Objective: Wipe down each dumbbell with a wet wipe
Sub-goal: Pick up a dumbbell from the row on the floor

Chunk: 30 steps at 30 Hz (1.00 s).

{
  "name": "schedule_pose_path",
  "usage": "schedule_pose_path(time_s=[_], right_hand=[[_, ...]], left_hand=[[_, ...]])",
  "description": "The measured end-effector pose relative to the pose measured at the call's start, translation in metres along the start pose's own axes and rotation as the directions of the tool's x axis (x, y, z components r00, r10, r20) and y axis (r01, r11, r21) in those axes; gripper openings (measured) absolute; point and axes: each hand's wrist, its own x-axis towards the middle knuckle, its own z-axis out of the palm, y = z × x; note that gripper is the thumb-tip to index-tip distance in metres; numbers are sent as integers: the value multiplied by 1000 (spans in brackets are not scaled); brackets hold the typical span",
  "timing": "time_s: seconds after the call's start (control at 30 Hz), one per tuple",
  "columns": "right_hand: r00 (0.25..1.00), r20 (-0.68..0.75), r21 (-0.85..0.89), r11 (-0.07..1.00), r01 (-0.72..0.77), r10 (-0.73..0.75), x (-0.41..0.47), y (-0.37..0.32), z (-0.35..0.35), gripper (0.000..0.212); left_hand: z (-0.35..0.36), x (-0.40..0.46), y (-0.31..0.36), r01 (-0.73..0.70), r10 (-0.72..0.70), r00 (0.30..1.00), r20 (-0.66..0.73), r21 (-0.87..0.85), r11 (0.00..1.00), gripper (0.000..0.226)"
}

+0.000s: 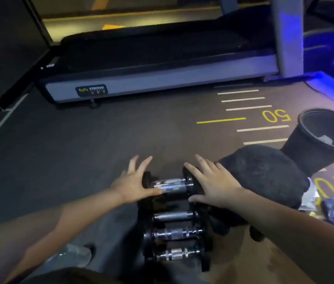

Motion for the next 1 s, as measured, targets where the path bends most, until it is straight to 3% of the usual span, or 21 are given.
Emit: schedule_pose_path(time_s=[0.17,0.37,0.5,0.7,0.83,1.0], right_hand=[[992,116,-19,999,-51,53,20,13,23,121],[960,271,140,984,-107,66,38,16,29,128],[958,277,319,932,-170,80,45,11,35,112],[969,156,559,791,-248,194,44,-2,54,44],[960,152,629,726,-278,237,44,-7,59,41],[955,114,636,718,-282,274,44,-9,62,39]], left_hand=[[30,16,-15,106,-83,985,150,-156,982,123],[42,23,-26,113,-90,986,139,-163,980,121],[43,25,-26,122,-103,991,89,-250,961,97],[49,23,-19,151,-148,988,35,-358,921,80],[56,22,-18,158,-187,982,-37,-399,903,69],[55,24,-13,180,-231,971,-55,-466,866,64]])
